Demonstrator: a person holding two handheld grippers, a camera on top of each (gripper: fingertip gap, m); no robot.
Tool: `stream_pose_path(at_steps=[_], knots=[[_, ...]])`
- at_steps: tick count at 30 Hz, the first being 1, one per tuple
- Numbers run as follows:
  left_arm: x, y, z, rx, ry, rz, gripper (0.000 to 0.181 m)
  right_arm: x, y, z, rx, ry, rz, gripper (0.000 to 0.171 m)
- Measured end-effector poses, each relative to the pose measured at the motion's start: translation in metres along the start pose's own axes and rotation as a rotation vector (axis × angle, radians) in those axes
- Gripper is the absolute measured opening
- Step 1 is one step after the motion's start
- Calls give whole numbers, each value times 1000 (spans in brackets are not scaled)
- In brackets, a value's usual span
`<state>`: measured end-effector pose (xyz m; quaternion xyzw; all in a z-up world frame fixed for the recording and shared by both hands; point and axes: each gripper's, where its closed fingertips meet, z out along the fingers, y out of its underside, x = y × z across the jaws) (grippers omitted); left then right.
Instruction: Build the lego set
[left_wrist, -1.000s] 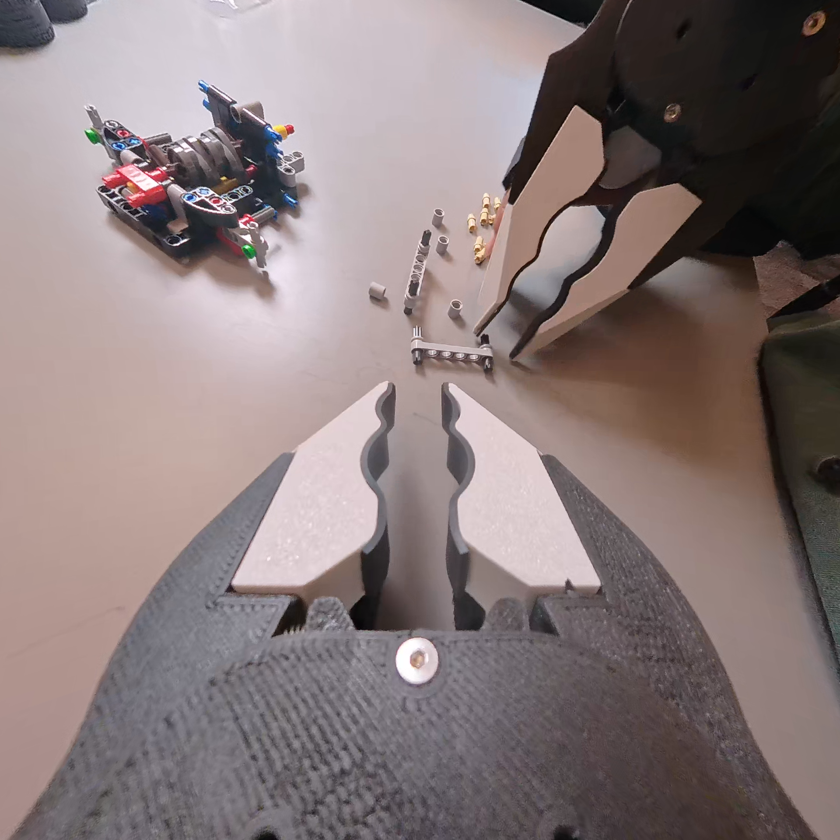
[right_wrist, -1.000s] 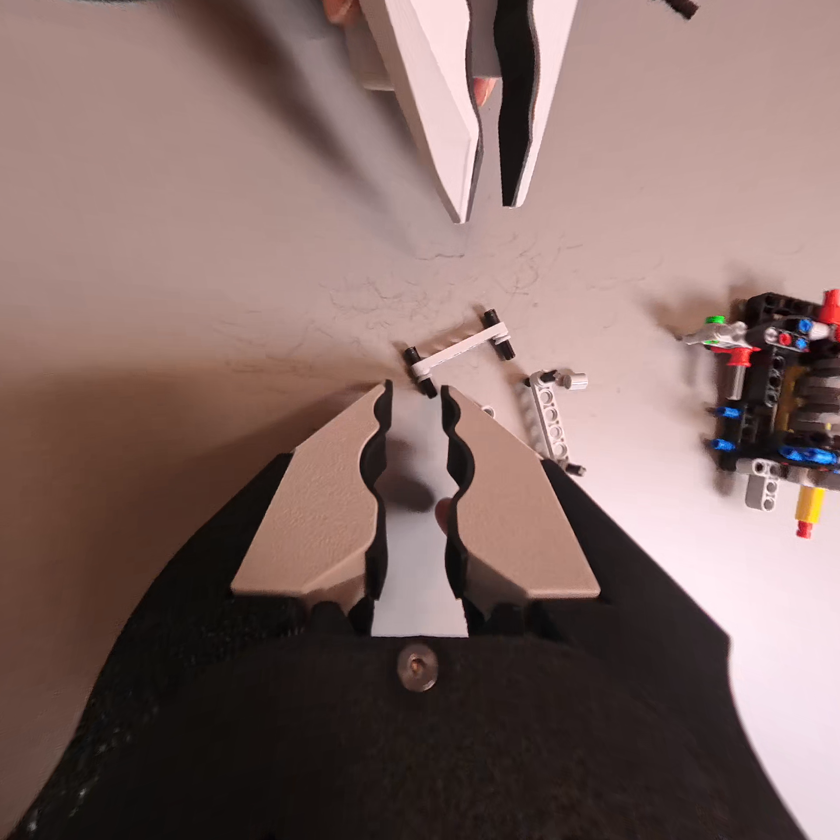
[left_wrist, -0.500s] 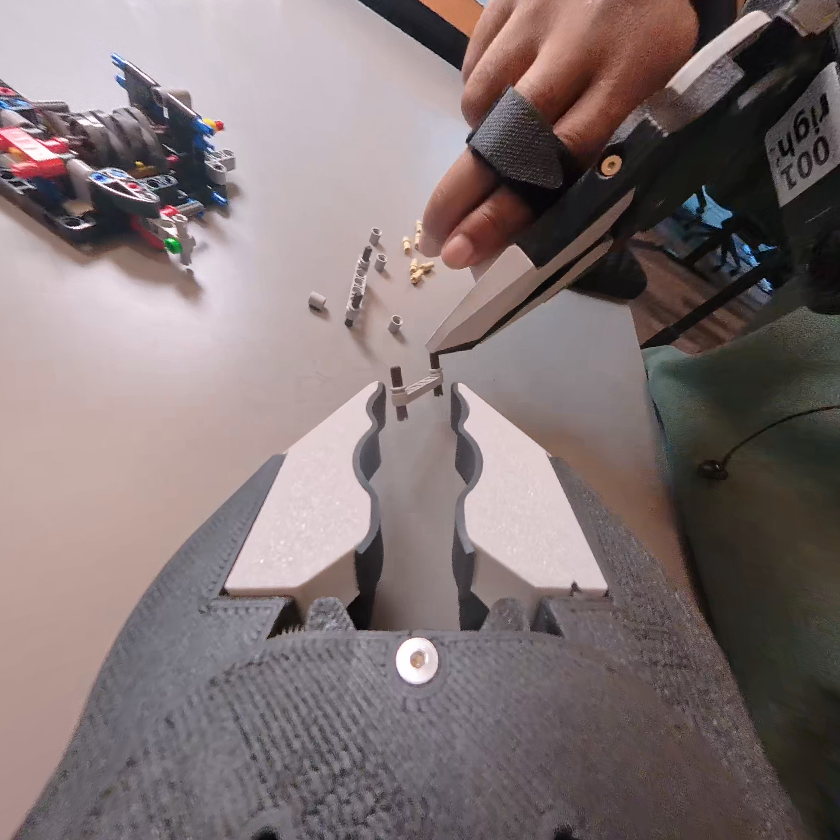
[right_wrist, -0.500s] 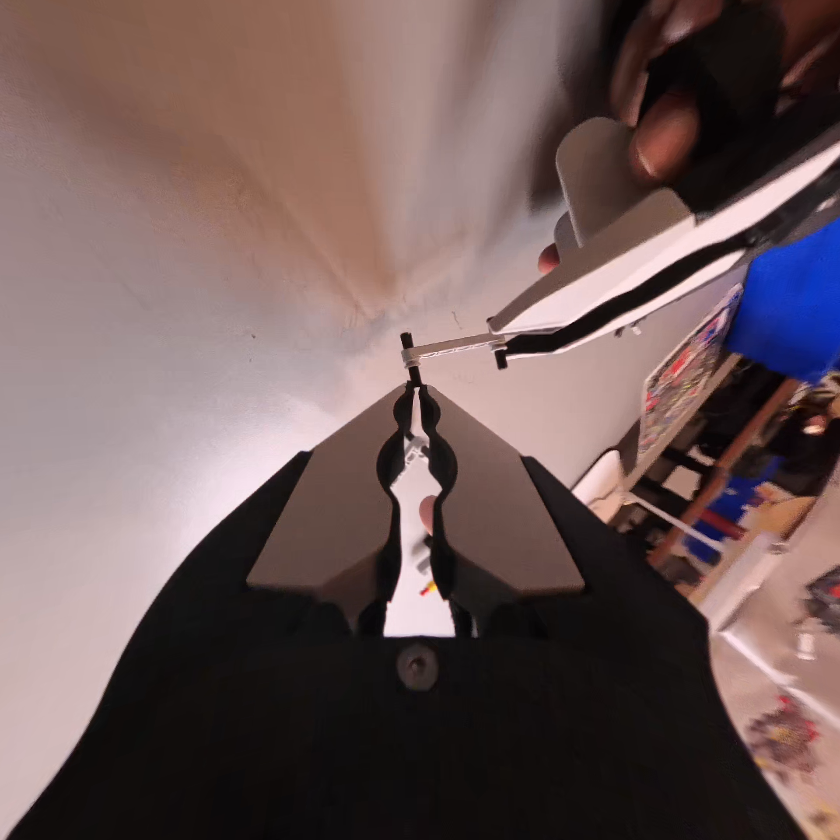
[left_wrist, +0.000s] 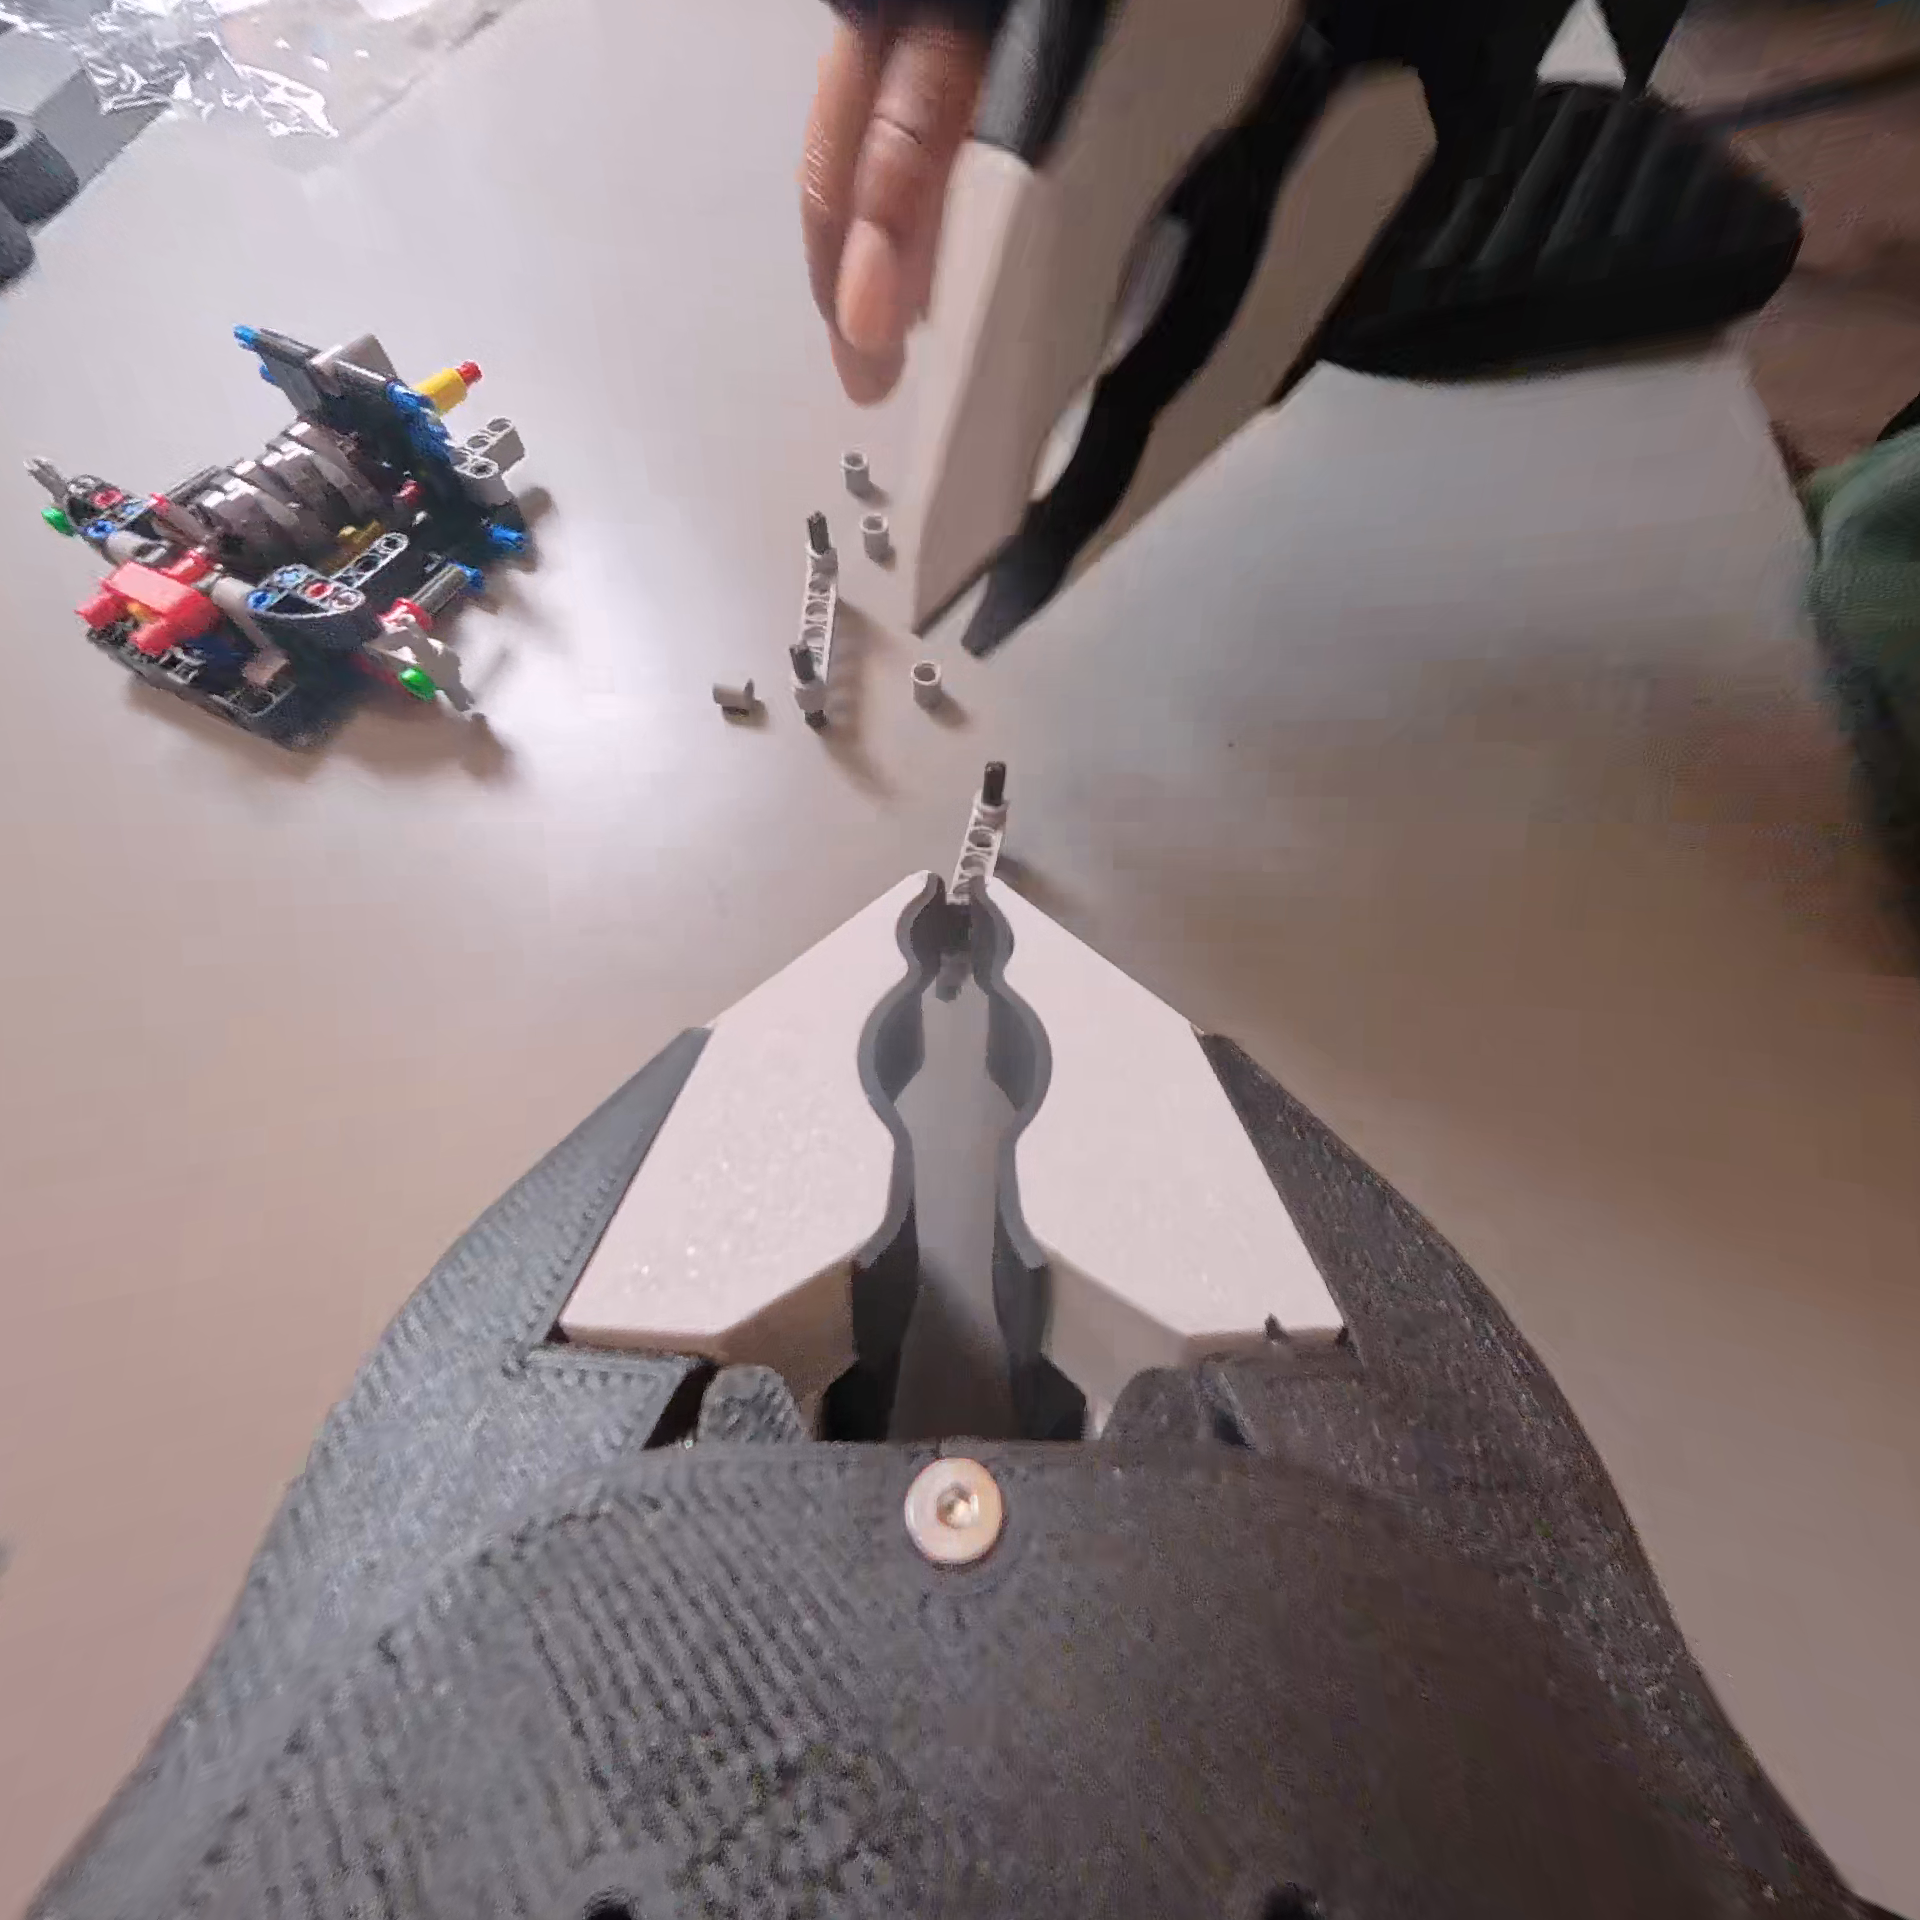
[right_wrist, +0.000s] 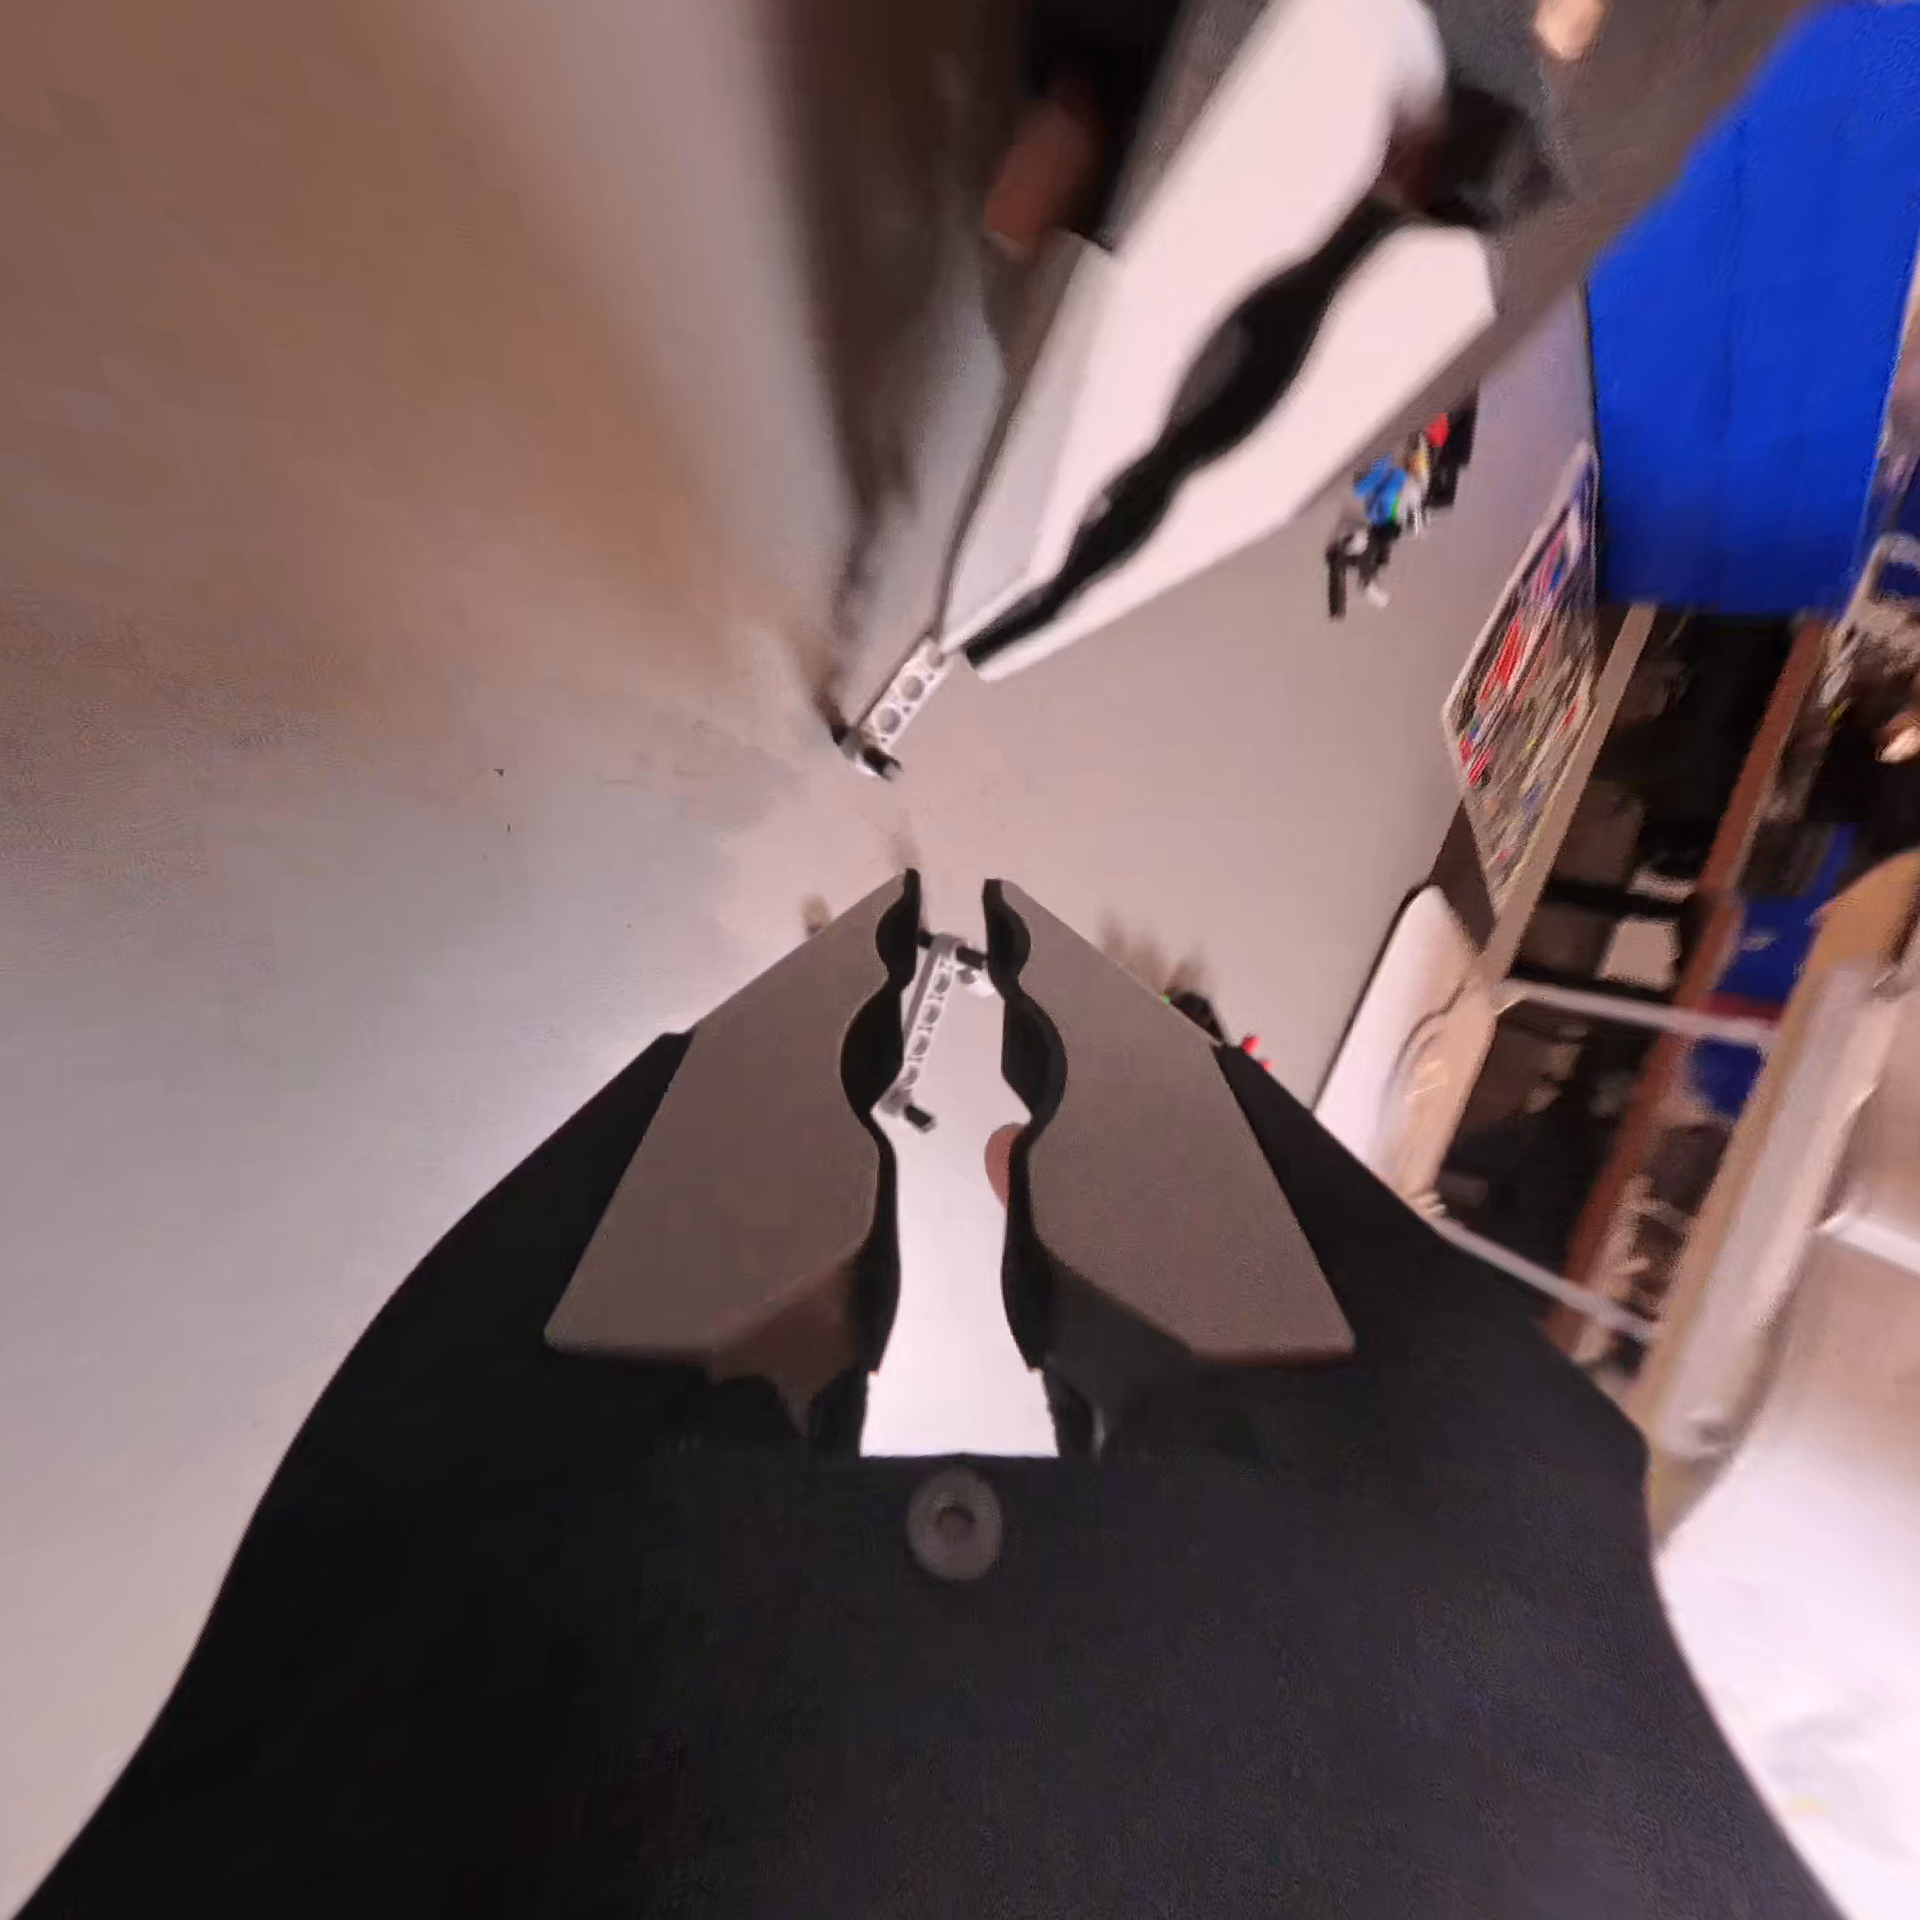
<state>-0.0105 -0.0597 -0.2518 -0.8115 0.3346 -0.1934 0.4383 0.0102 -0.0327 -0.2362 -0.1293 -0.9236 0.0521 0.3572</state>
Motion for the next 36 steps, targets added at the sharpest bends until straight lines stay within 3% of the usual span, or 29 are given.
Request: stream_pose_path(at_steps=[6,11,25,36], knots=[[-2,7,3,-50,-28,30,1,1,13,-14,166,51,481,11],[-2,8,3,-57,-29,30,1,-2,26,-15,236,93,677,10],[1,9,4,-66,-4,-3,12,-7,39,-6,189,79,753,10],[3,14,13,-132,-26,46,6,-18,30,2,159,-20,757,12]])
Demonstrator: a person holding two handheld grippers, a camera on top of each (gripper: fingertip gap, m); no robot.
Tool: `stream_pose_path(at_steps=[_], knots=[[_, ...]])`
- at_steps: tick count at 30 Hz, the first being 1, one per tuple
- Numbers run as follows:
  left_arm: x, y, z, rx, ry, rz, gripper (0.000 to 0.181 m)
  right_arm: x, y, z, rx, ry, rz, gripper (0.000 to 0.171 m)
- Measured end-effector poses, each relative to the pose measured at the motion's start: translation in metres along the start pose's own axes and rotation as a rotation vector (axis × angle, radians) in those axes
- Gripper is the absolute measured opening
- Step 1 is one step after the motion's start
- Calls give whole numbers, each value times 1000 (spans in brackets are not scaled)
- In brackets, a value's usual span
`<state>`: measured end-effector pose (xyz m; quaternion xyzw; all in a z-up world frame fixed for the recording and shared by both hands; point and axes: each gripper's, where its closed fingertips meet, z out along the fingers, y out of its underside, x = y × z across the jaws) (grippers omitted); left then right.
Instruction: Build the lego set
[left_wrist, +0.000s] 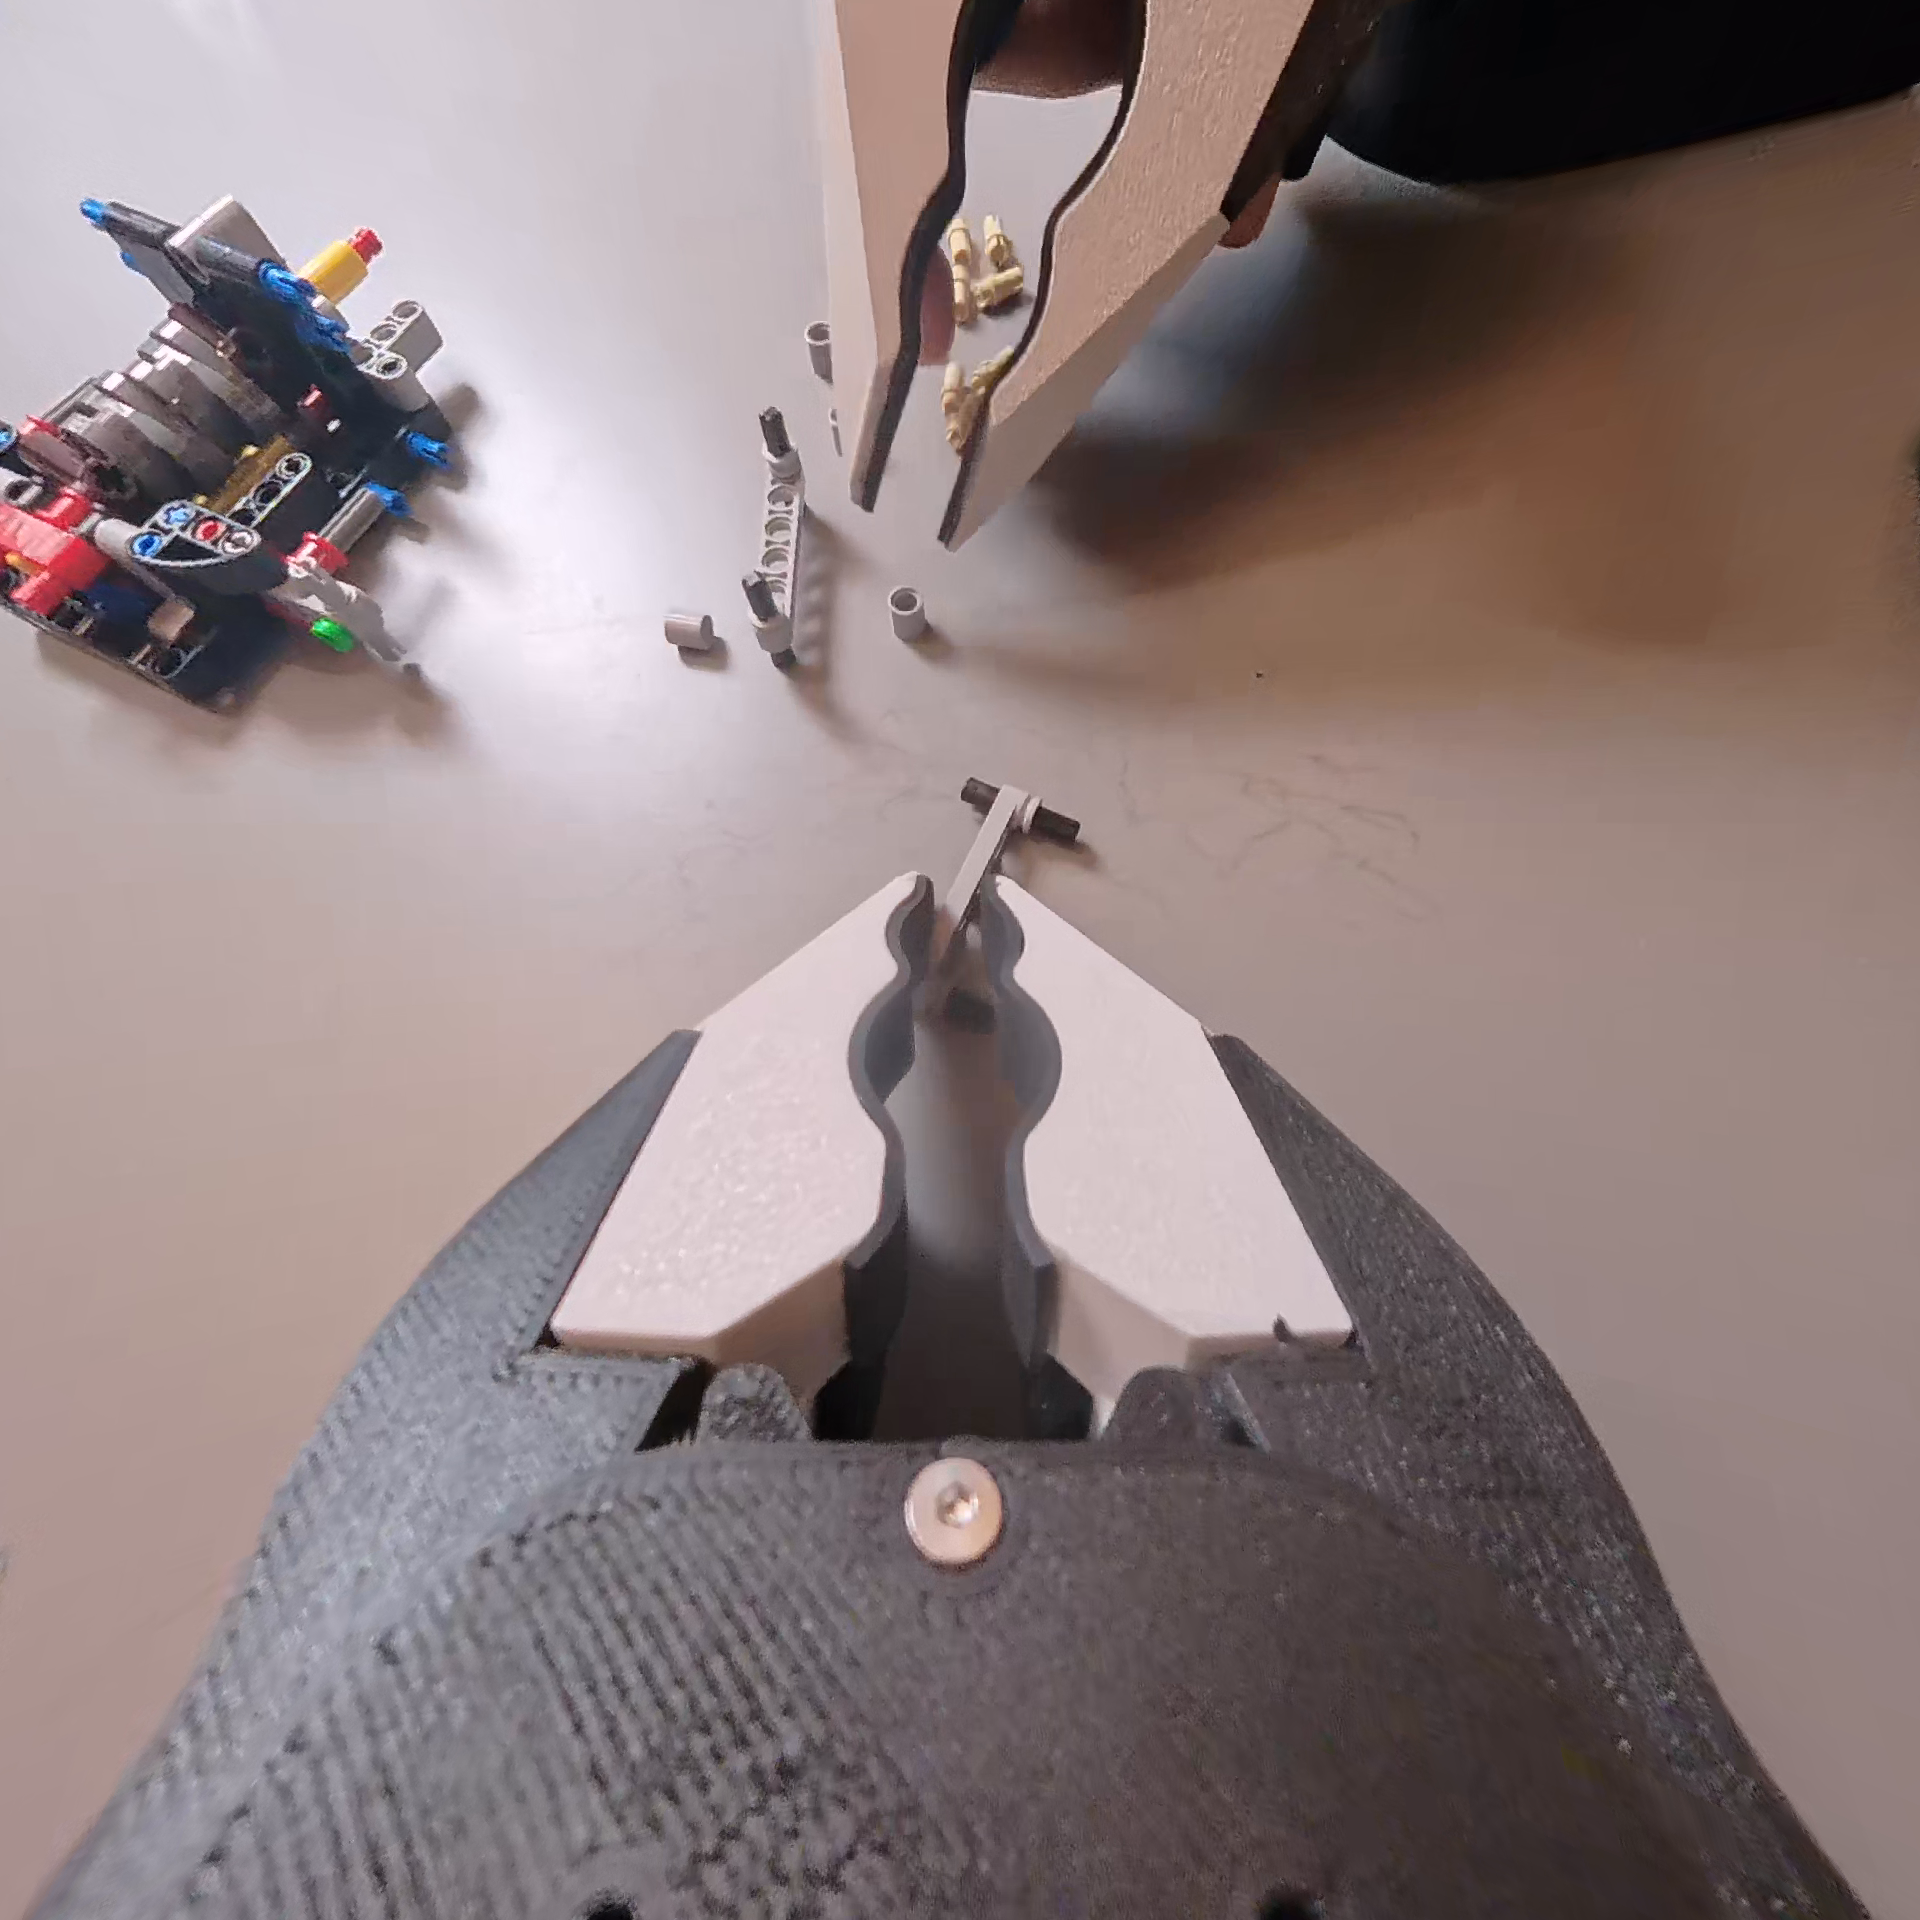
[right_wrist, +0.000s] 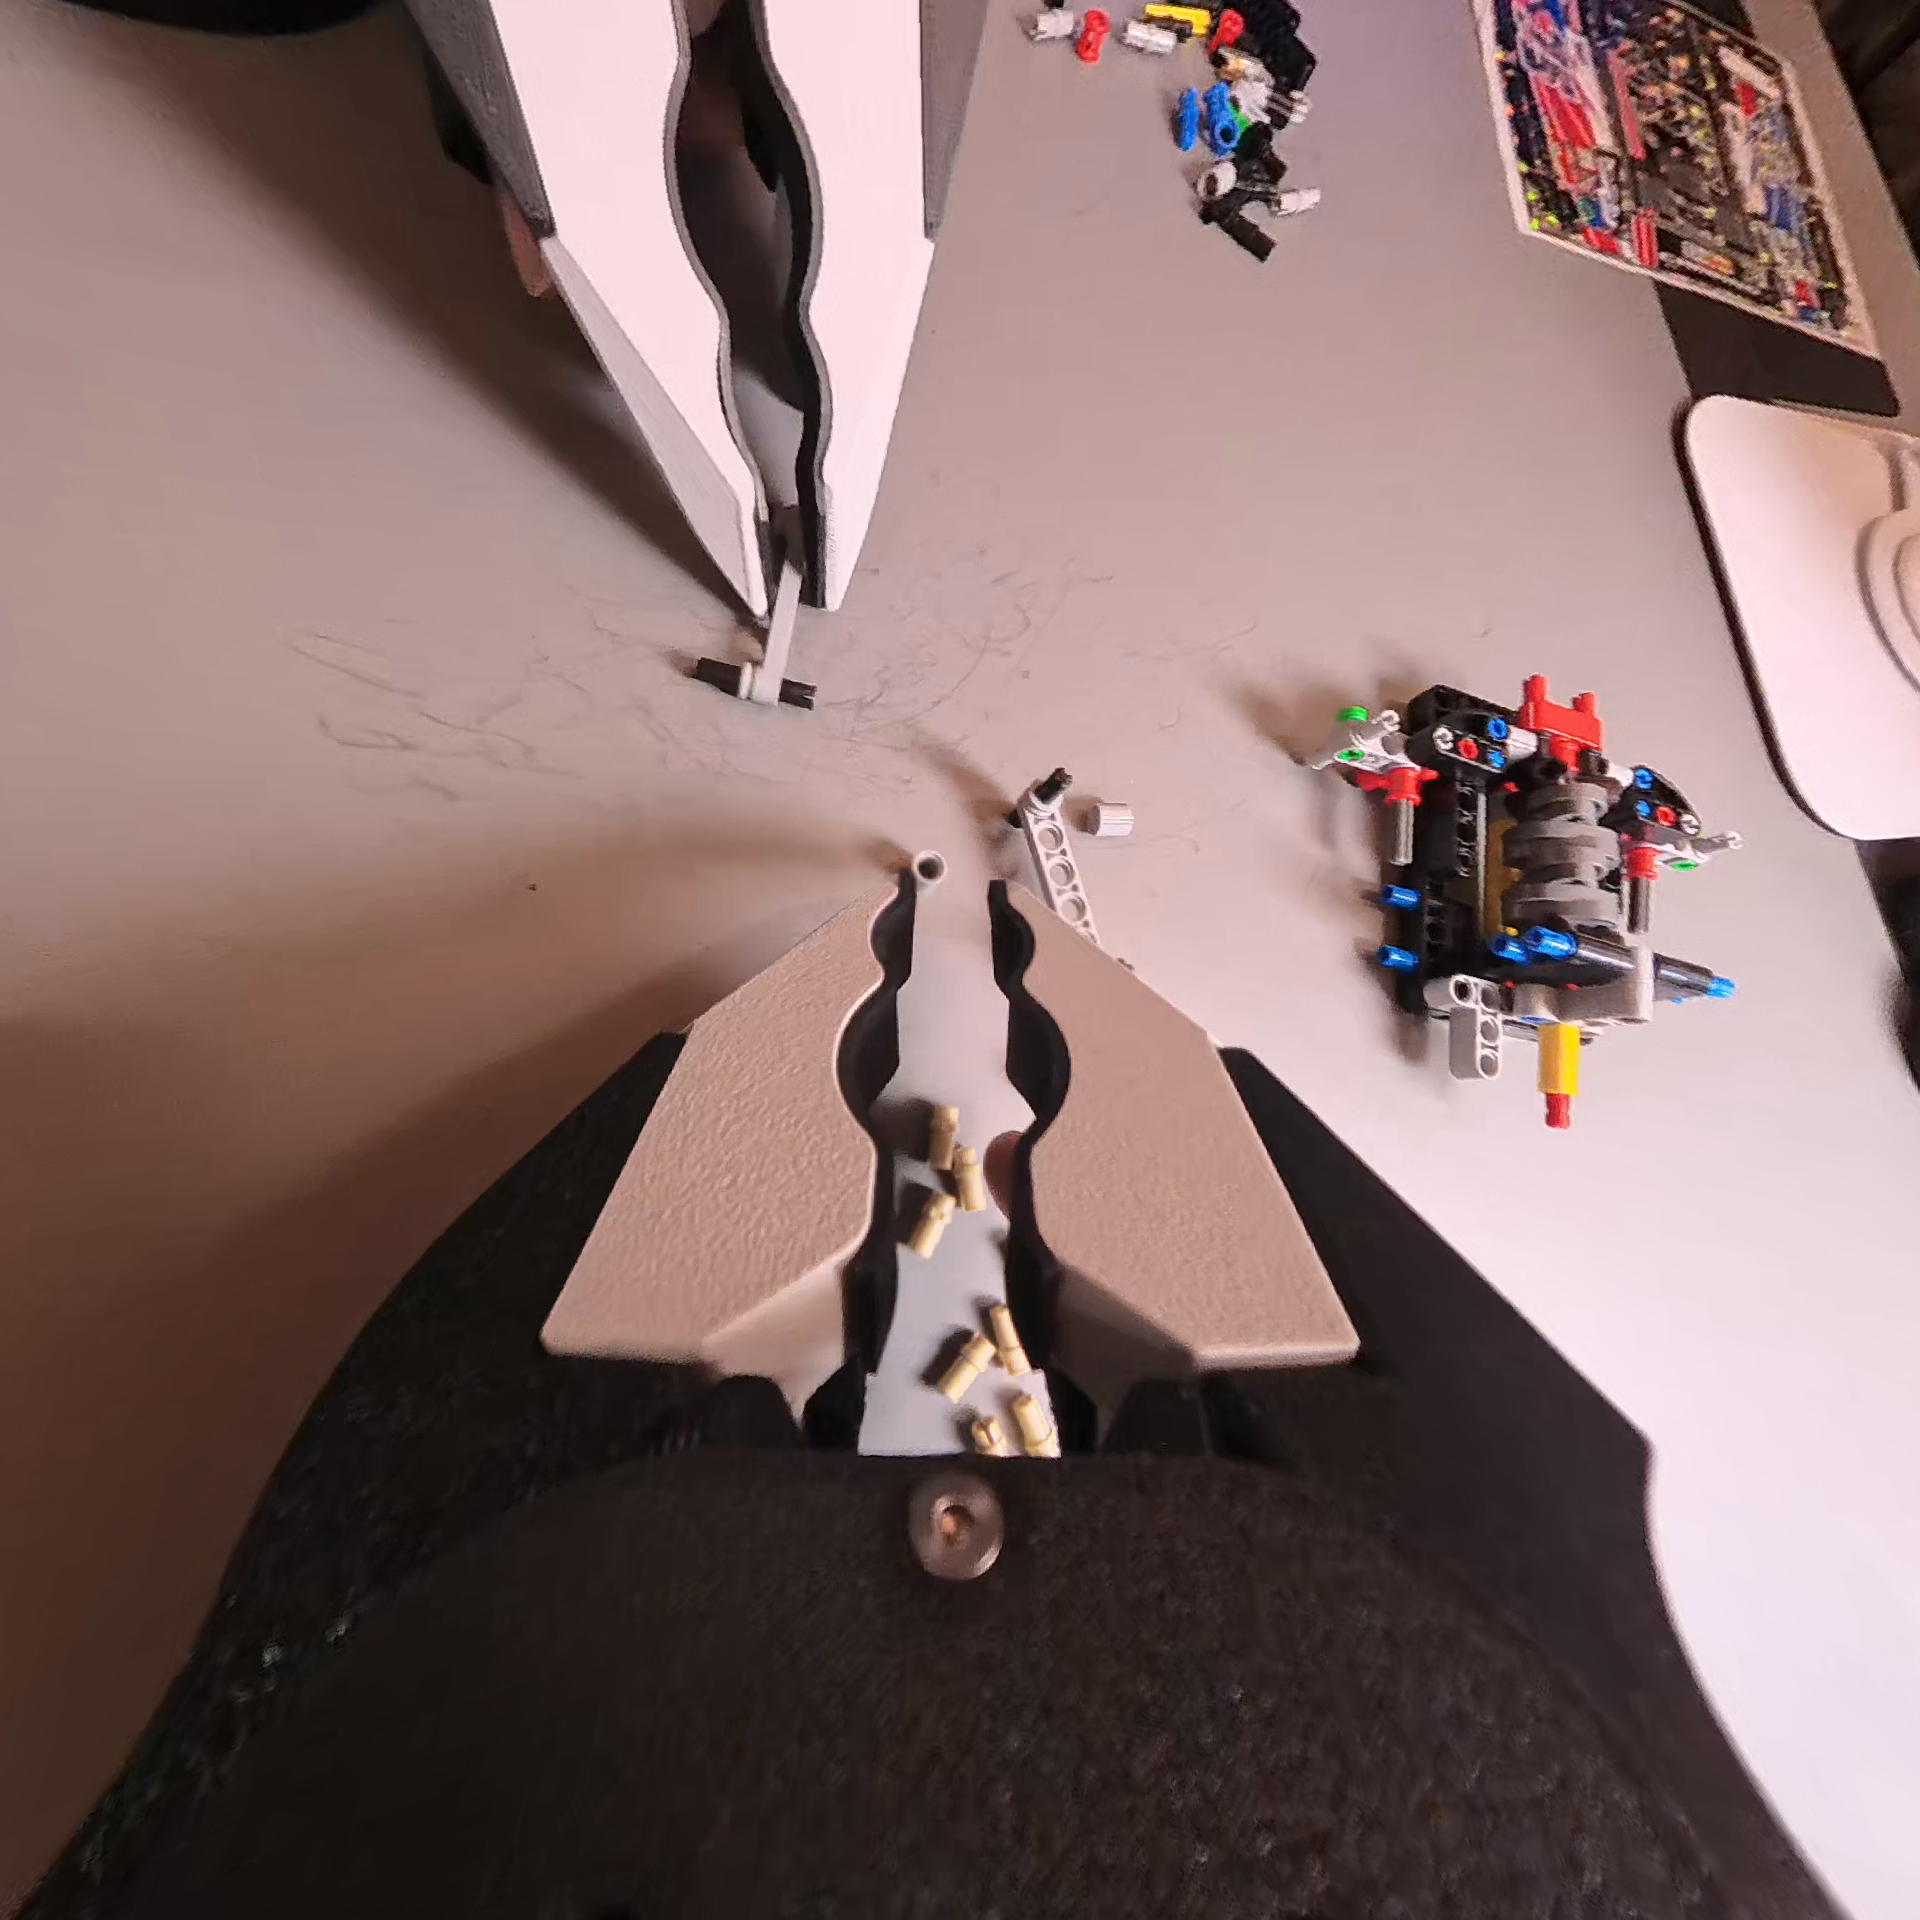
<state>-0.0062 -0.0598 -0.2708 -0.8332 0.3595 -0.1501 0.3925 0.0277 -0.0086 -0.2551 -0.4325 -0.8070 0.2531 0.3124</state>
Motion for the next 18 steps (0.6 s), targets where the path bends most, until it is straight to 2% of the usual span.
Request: stream_pose_path(at_steps=[12,18], knots=[[-1,-1,-2,11,17,-16,17,-3,3,12,-90,-21,21,12],[6,-4,6,-2,51,35,10,-6,3,17,-144,-53,-15,7]])
